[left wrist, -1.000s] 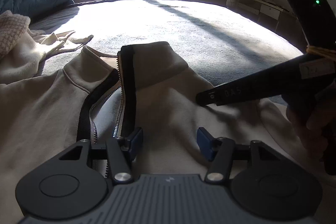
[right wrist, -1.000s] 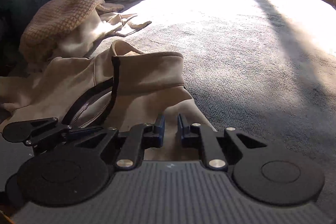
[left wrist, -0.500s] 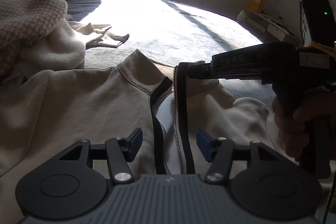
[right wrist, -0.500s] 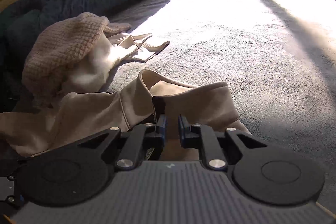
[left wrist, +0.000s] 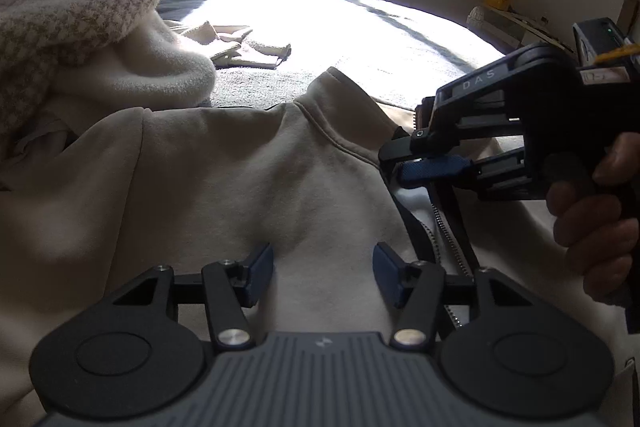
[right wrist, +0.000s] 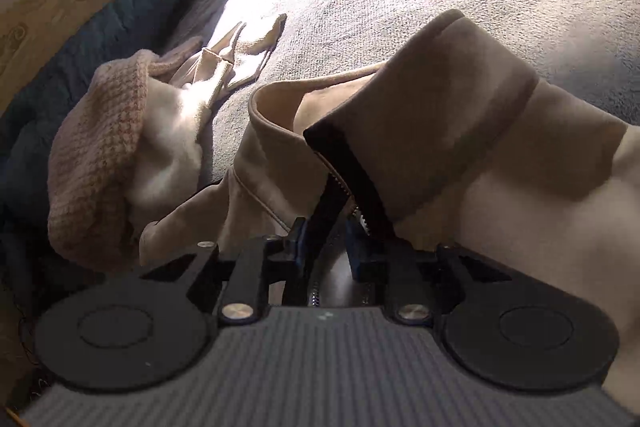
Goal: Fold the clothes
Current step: 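Grasp the zipper edge at the collar with the right tool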
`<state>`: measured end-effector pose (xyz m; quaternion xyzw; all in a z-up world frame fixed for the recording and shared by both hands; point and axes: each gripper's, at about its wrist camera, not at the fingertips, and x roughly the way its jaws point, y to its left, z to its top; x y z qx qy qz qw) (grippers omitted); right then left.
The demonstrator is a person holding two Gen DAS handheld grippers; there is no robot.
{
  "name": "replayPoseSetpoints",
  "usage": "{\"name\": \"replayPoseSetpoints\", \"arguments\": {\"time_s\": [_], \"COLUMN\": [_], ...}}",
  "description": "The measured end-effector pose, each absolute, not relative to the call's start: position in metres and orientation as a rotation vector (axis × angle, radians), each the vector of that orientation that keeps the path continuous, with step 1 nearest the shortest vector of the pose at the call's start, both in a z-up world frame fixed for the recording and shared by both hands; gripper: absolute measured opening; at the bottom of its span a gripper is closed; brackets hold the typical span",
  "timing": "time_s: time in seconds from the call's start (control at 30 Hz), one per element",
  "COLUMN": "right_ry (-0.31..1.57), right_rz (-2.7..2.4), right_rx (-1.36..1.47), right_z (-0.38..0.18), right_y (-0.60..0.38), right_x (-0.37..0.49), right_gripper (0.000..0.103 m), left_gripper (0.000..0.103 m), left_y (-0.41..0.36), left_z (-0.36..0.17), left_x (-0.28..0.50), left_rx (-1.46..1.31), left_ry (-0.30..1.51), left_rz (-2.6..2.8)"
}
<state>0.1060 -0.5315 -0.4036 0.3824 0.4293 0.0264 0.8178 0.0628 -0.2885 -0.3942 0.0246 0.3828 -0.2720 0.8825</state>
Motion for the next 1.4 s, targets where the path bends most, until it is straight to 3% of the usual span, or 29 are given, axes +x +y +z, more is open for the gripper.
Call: {"name": "replayPoseSetpoints", "arguments": {"time_s": [0.2,0.5,0.57,0.63,0.73,1.0,1.07,1.1,1.13,1.17,1.23,1.4], "right_ry": [0.789,0.722,0.686,0.688,0.719,0.786,0.779,0.774,0.777,0.78,0.764,0.703], "right_rz": [-0.078,0.008,0.016,0.038,0.076,0.155,0.158,0.151,0.146,0.141,0.144,0.137], "right_rx": [0.98,1.004,0.972,0.94,0.869,0.907,0.927,0.909,0.887,0.865,0.812,0.519], "right_z": [-0.411,-0.418,-0.41,-0.409,-0.41,-0.411,-0.414,-0.412,-0.41,-0.409,-0.402,-0.36], "right_y": [-0.546,-0.558,-0.561,-0.561,-0.554,-0.55,-0.551,-0.549,-0.547,-0.545,-0.541,-0.515], "right_x": [0.096,0.106,0.105,0.112,0.121,0.111,0.114,0.116,0.115,0.115,0.112,0.101], "right_gripper": [0.02,0.024,0.03,0.044,0.057,0.058,0.057,0.047,0.024,0.019,0.013,0.01], "left_gripper": [0.058,0.058,0.058,0.059,0.059,0.059,0.059,0.059,0.059,0.058,0.057,0.058], "left_y": [-0.282,-0.275,-0.275,-0.274,-0.274,-0.275,-0.274,-0.274,-0.275,-0.276,-0.278,-0.299], "left_z": [-0.399,-0.402,-0.402,-0.402,-0.402,-0.403,-0.403,-0.401,-0.399,-0.396,-0.389,-0.377], "left_x": [0.062,0.064,0.063,0.062,0.062,0.062,0.062,0.062,0.063,0.063,0.062,0.065], "left_rx": [0.027,-0.012,-0.019,-0.022,-0.022,-0.015,-0.019,-0.018,-0.013,-0.007,0.006,0.049], "left_ry": [0.785,0.778,0.775,0.771,0.767,0.755,0.754,0.753,0.753,0.748,0.724,0.658], "left_rz": [-0.593,-0.609,-0.611,-0.612,-0.611,-0.608,-0.608,-0.608,-0.607,-0.605,-0.599,-0.623]}}
